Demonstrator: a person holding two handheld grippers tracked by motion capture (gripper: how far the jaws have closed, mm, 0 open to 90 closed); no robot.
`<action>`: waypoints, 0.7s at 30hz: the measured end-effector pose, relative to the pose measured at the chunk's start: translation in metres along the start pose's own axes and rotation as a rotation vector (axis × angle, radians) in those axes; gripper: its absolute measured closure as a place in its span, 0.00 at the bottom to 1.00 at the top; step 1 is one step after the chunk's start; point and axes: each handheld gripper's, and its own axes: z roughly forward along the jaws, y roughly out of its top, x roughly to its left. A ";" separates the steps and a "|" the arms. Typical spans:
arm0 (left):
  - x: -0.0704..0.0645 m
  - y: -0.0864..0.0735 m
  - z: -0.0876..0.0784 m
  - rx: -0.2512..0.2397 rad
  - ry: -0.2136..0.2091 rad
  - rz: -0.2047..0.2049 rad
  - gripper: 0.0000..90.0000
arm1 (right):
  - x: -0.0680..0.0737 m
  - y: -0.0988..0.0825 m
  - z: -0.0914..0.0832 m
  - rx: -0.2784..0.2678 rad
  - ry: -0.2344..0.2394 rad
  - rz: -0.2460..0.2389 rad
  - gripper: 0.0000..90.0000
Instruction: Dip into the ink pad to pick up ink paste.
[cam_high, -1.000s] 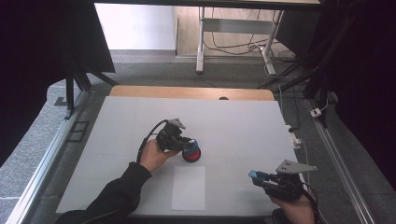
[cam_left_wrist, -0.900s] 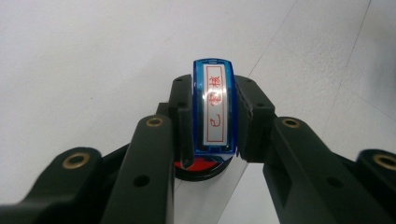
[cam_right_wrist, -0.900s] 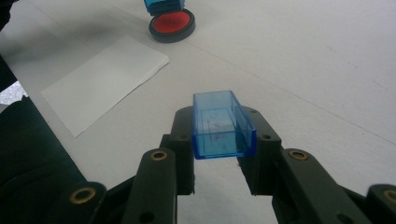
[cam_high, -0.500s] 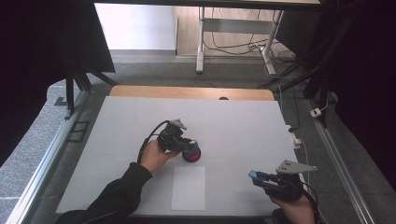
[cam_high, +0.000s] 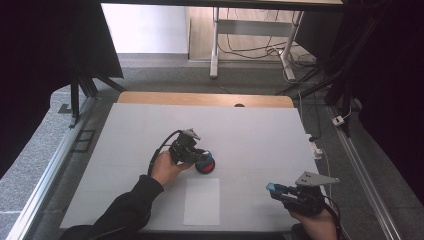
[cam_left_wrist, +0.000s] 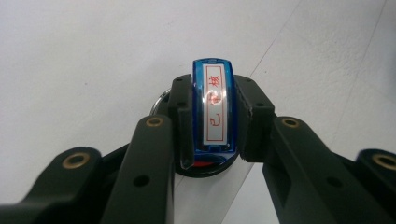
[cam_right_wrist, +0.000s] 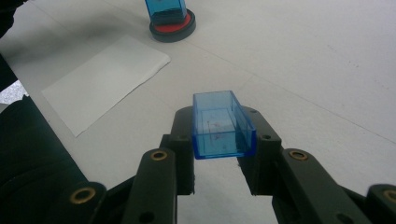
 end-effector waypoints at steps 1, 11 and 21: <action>-0.001 0.000 0.000 0.004 0.008 0.012 0.79 | 0.000 0.000 0.000 0.001 0.000 0.000 0.76; -0.016 0.002 0.002 0.021 0.085 0.095 0.79 | 0.000 0.000 0.000 0.001 0.002 -0.002 0.76; -0.025 0.004 0.004 0.048 0.132 0.131 0.79 | 0.000 0.000 0.001 0.002 0.001 -0.002 0.76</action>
